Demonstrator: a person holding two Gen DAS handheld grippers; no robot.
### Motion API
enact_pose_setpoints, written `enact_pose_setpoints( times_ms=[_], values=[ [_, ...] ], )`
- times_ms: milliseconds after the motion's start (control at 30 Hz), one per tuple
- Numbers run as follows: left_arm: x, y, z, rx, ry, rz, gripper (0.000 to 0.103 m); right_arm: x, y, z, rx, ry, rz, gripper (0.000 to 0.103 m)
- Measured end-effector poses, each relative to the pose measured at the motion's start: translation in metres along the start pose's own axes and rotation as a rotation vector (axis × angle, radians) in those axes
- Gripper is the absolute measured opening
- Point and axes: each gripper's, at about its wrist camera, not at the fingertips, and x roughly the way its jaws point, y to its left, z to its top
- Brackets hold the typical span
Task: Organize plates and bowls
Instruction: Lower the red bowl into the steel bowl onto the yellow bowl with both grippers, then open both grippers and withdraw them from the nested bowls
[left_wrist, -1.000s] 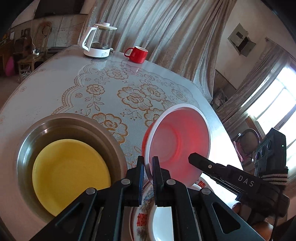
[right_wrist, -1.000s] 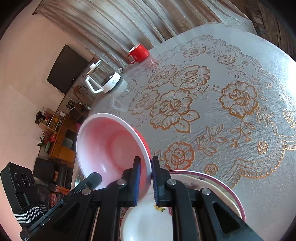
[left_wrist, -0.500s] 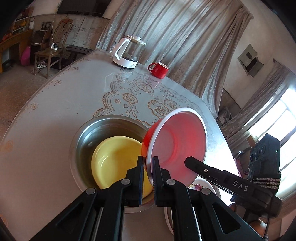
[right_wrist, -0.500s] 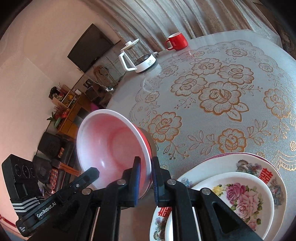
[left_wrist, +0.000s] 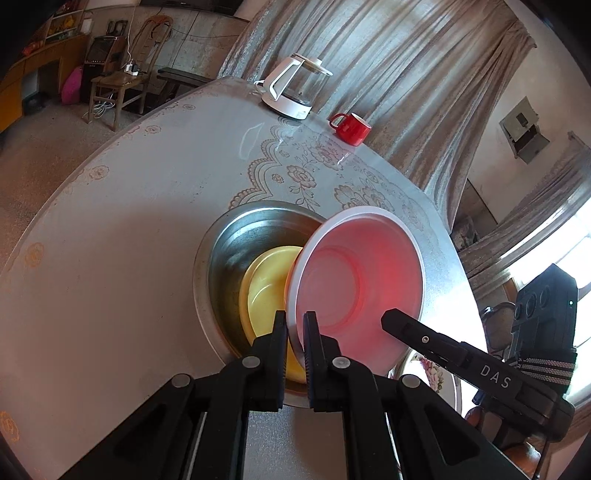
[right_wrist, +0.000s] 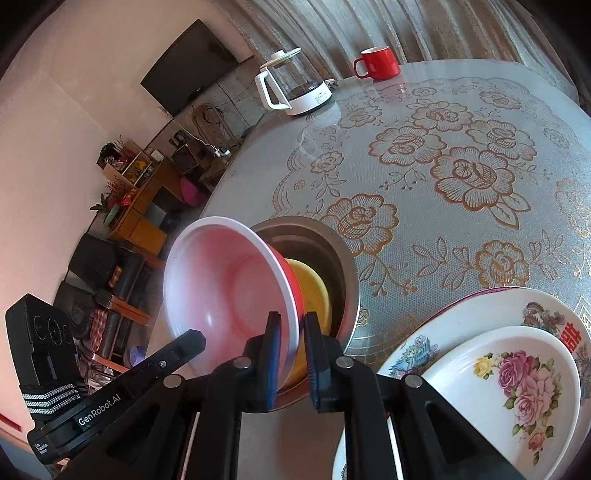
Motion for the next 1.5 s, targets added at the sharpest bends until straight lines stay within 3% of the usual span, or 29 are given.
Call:
enact_pose_setpoints(
  times_ms=[467, 633, 733, 1167, 1500],
  values=[
    [0.009, 0.010, -0.006, 0.000, 0.009, 0.065, 0.009, 0.009, -0.004, -0.006, 0.002, 0.014, -0.030, 0.016],
    [0.010, 0.009, -0.004, -0.001, 0.009, 0.067, 0.015, 0.009, -0.001, -0.009, -0.018, 0.001, -0.043, 0.016],
    [0.007, 0.008, -0.003, 0.007, -0.009, 0.081, 0.026, 0.010, 0.003, -0.009, -0.052, -0.013, -0.069, 0.016],
    [0.007, -0.009, -0.012, 0.180, -0.118, 0.226, 0.030, 0.019, 0.028, -0.022, -0.263, -0.077, -0.230, 0.011],
    [0.009, -0.014, -0.019, 0.227, -0.146, 0.270, 0.030, 0.018, 0.025, -0.024, -0.245, -0.094, -0.206, 0.014]
  ],
)
